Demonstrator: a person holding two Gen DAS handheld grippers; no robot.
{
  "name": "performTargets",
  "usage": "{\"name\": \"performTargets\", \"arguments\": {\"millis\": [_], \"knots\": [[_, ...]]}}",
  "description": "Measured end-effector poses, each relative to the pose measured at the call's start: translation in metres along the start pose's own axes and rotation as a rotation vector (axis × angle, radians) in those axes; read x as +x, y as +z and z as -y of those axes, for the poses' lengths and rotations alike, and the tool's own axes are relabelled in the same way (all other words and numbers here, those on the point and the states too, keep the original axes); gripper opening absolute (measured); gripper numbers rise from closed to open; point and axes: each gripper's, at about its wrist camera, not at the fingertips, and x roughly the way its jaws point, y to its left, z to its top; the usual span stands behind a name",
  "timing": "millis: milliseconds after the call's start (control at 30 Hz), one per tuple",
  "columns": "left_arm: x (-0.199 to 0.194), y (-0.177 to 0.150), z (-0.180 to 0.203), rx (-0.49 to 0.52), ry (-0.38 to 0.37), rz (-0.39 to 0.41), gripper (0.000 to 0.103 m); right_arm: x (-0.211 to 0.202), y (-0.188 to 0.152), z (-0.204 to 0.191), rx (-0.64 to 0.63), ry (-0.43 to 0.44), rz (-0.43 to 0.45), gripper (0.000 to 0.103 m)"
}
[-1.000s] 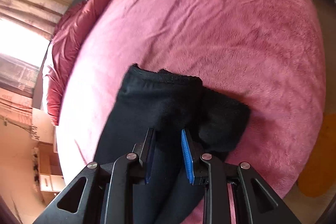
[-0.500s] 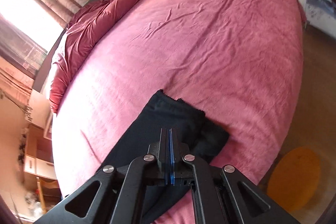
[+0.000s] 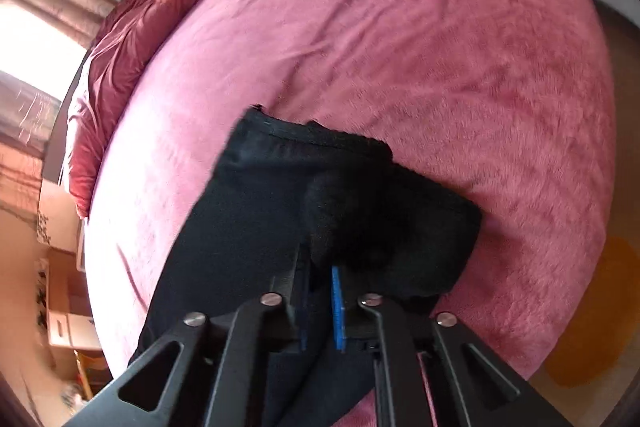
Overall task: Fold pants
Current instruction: 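Open the right gripper and press the leg end flat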
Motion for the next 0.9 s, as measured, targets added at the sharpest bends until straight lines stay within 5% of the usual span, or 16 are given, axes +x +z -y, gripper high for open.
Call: {"name": "performTargets", "arguments": {"millis": [200, 367, 433, 500, 533, 733, 900], "knots": [[0.000, 0.002, 0.002, -0.002, -0.005, 0.002, 0.034, -0.055, 0.001, -0.024, -0.115, -0.009, 0.053, 0.007], [0.000, 0.001, -0.002, -0.009, -0.015, 0.004, 0.034, -0.043, -0.004, -0.005, -0.067, -0.134, -0.037, 0.007], [-0.001, 0.001, -0.005, -0.009, -0.021, 0.002, 0.034, -0.029, -0.007, 0.013, 0.007, -0.129, -0.066, 0.015], [-0.001, 0.001, -0.008, -0.011, -0.027, 0.001, 0.034, -0.026, -0.009, 0.032, 0.067, -0.086, -0.039, 0.048], [-0.002, 0.001, -0.008, -0.008, -0.028, 0.001, 0.034, -0.029, -0.010, 0.039, 0.086, -0.101, -0.020, 0.050], [-0.002, 0.001, -0.010, 0.003, -0.018, 0.003, 0.034, -0.062, 0.004, 0.055, 0.074, -0.066, 0.081, 0.049], [0.001, 0.001, -0.002, 0.006, -0.004, 0.004, 0.034, -0.050, 0.022, 0.044, 0.009, -0.084, 0.096, 0.038]]}}
